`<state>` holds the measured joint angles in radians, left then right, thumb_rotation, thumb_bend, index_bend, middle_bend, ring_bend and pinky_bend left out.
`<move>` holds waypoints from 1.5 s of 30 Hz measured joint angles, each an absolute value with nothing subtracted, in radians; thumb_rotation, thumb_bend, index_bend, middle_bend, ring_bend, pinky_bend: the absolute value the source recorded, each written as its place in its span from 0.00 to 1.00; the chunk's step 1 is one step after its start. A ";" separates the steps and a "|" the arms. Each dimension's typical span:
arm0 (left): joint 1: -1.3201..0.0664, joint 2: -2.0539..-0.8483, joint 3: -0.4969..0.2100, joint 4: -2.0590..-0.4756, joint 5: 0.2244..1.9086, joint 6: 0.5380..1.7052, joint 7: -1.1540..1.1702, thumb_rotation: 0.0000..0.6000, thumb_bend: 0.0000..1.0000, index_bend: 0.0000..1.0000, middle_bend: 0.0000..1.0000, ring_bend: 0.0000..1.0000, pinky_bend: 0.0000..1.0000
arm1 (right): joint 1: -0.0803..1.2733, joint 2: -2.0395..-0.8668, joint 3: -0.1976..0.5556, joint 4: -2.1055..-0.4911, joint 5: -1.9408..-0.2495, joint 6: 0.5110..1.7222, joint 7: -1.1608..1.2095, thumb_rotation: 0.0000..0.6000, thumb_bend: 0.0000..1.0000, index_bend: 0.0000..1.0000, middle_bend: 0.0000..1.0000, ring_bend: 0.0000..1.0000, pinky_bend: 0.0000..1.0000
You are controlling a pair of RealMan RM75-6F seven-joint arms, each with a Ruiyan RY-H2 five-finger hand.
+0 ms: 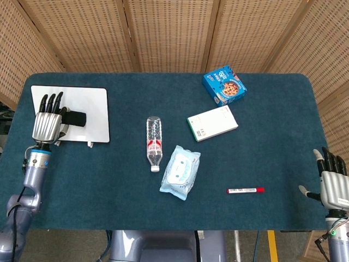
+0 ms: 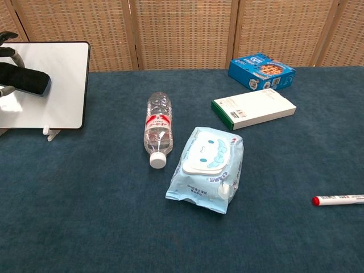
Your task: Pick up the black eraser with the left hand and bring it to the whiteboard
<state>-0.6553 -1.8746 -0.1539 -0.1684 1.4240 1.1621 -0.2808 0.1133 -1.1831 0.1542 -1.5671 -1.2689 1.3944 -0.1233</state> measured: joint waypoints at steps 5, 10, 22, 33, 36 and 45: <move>-0.670 -1.882 -0.155 -0.157 1.419 1.149 -0.281 1.00 0.34 0.43 0.00 0.00 0.00 | 0.118 -1.187 0.156 -1.560 -1.258 1.384 -0.127 1.00 0.16 0.03 0.00 0.00 0.00; -0.678 -1.888 -0.154 -0.147 1.416 1.131 -0.280 1.00 0.34 0.43 0.00 0.00 0.00 | 0.120 -1.191 0.156 -1.557 -1.256 1.383 -0.132 1.00 0.16 0.03 0.00 0.00 0.00; -0.679 -1.903 -0.144 -0.127 1.415 1.098 -0.285 1.00 0.34 0.43 0.00 0.00 0.00 | 0.125 -1.202 0.155 -1.550 -1.251 1.382 -0.154 1.00 0.16 0.03 0.00 0.00 0.00; -0.673 -1.907 -0.141 -0.121 1.411 1.084 -0.278 1.00 0.31 0.43 0.00 0.00 0.00 | 0.124 -1.204 0.154 -1.552 -1.256 1.388 -0.156 1.00 0.16 0.03 0.00 0.00 0.00; -0.673 -1.908 -0.140 -0.121 1.410 1.083 -0.276 1.00 0.30 0.43 0.00 0.00 0.00 | 0.123 -1.203 0.153 -1.554 -1.258 1.390 -0.154 1.00 0.16 0.03 0.00 0.00 0.00; -0.672 -1.909 -0.143 -0.122 1.404 1.081 -0.268 1.00 0.29 0.41 0.00 0.00 0.00 | 0.122 -1.201 0.153 -1.557 -1.263 1.395 -0.150 1.00 0.16 0.03 0.00 0.00 0.00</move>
<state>-0.6723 -1.9092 -0.1429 -0.1222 1.4036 1.0805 -0.2681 0.1215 -1.2012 0.1530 -1.5565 -1.2628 1.3951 -0.1497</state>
